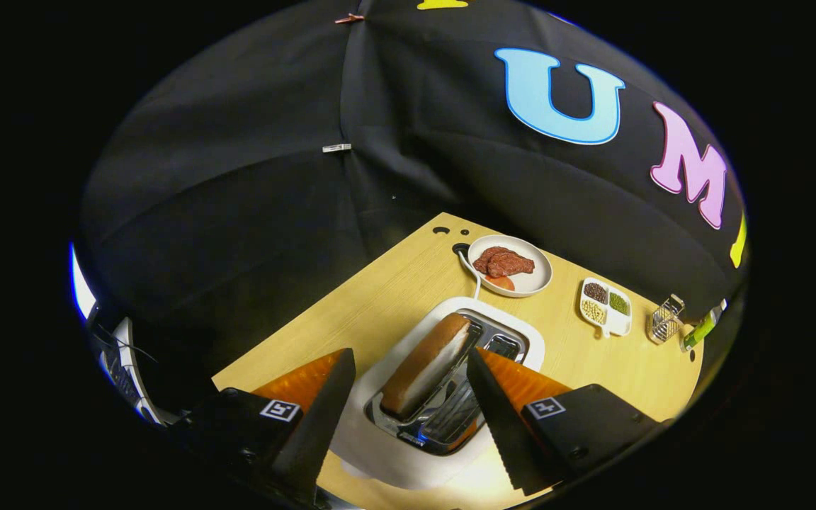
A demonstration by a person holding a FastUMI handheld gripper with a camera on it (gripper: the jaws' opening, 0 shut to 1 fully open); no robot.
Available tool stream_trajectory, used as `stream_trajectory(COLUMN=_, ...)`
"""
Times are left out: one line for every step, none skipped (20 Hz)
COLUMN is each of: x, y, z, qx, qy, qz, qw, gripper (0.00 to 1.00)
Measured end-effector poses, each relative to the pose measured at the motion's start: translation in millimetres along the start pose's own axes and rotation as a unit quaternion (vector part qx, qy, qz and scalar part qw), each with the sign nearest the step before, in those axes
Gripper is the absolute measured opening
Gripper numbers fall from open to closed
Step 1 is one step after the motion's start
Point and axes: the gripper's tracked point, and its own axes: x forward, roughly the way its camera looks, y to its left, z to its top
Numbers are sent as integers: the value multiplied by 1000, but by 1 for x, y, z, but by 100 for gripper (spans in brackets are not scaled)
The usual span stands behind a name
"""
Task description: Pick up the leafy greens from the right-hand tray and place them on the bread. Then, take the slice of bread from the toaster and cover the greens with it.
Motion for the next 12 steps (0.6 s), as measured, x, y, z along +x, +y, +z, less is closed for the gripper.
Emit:
stream_trajectory(x=5, y=-2, z=-3, qx=10, qy=6, qz=-5, qw=1000, gripper=97)
stream_trajectory(x=7, y=-3, z=-8, qx=23, qy=18, qz=-7, qw=1000, gripper=92)
stream_trajectory(x=8, y=-3, z=-11, qx=31, qy=26, qz=-10, qw=999, gripper=75)
stream_trajectory(x=10, y=-4, z=-12, qx=35, qy=29, qz=-12, qw=999, gripper=68)
stream_trajectory(x=11, y=-4, z=-12, qx=36, qy=30, qz=-14, qw=999, gripper=59)
stream_trajectory(x=11, y=-5, z=-12, qx=39, qy=32, qz=-16, qw=999, gripper=50)
stream_trajectory(x=14, y=-5, z=-13, qx=45, qy=35, qz=-17, qw=998, gripper=40)
stream_trajectory(x=11, y=-7, z=-14, qx=52, qy=40, qz=-22, qw=998, gripper=35)
stream_trajectory(x=11, y=-8, z=-13, qx=64, qy=42, qz=-25, qw=997, gripper=26)
stream_trajectory(x=12, y=-9, z=-12, qx=72, qy=44, qz=-25, qw=996, gripper=22)
stream_trajectory(x=12, y=-8, z=-12, qx=77, qy=45, qz=-19, qw=996, gripper=16)
stream_trajectory(x=10, y=-7, z=-11, qx=78, qy=47, qz=-10, qw=996, gripper=16)
